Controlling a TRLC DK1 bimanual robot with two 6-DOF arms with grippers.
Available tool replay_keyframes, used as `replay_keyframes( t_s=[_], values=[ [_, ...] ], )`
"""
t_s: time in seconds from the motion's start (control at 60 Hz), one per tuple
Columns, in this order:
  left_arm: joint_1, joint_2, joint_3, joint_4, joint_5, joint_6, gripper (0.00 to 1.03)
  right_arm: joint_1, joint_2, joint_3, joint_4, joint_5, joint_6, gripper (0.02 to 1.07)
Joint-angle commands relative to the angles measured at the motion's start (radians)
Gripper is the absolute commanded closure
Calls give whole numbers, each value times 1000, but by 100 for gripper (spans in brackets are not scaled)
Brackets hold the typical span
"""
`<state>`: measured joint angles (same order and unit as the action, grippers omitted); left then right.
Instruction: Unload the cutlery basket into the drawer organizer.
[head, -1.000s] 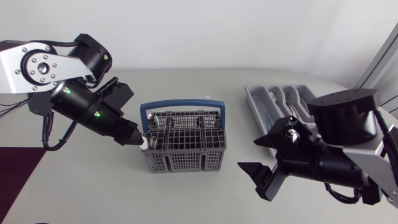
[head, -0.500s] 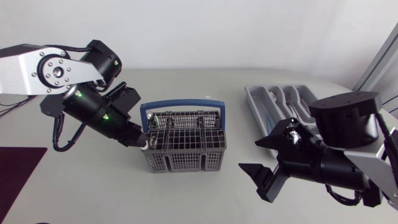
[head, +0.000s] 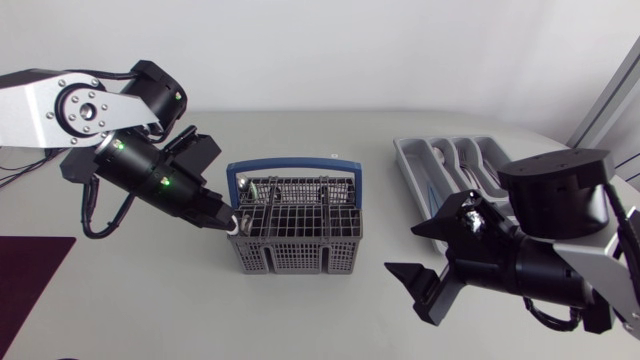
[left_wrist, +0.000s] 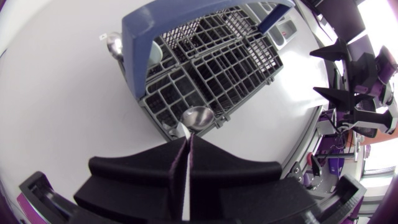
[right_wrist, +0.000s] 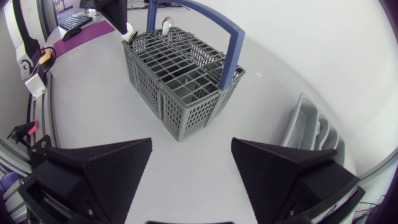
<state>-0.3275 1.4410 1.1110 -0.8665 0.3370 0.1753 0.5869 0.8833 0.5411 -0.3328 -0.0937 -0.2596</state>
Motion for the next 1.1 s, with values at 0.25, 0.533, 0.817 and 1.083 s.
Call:
replay_keyframes(
  t_s=[0.25, 0.533, 0.817, 1.083],
  values=[
    [41, -19, 50, -34, 56, -3, 99, 57, 19, 11, 5, -8, -12, 15],
    [50, -50, 69, -77, 63, 6, 99, 182, 97, 66, 25, -8, -6, 11],
    [102, -64, 107, -137, 111, 41, 99, 243, 180, 117, 54, -8, 5, 11],
    [97, -85, 144, -184, 140, 39, 99, 255, 204, 122, 60, -5, 5, 11]
  ],
)
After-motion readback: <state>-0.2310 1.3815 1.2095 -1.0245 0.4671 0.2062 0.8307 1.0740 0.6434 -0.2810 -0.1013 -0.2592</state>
